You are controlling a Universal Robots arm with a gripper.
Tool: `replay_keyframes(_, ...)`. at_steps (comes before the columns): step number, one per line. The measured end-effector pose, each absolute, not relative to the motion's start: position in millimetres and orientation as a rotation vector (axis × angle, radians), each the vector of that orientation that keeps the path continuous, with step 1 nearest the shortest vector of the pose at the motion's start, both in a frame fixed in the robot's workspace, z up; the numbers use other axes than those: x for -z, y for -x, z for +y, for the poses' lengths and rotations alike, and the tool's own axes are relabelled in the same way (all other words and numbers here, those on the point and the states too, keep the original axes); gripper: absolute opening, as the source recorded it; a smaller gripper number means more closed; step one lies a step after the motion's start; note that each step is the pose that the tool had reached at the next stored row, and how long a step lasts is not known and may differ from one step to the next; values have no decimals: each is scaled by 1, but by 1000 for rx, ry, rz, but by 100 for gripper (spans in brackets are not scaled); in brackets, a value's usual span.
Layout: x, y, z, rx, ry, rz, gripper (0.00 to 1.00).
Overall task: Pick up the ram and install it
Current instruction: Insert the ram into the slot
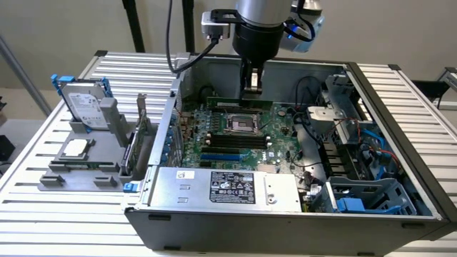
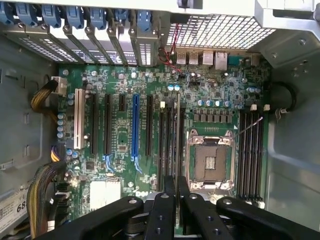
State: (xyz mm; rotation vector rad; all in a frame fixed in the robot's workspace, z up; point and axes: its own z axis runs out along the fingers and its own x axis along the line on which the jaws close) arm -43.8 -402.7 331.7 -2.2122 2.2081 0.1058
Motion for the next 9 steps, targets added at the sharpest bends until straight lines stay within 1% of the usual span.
replay_keyframes(9, -320, 42, -404, -85, 2222, 2219, 14)
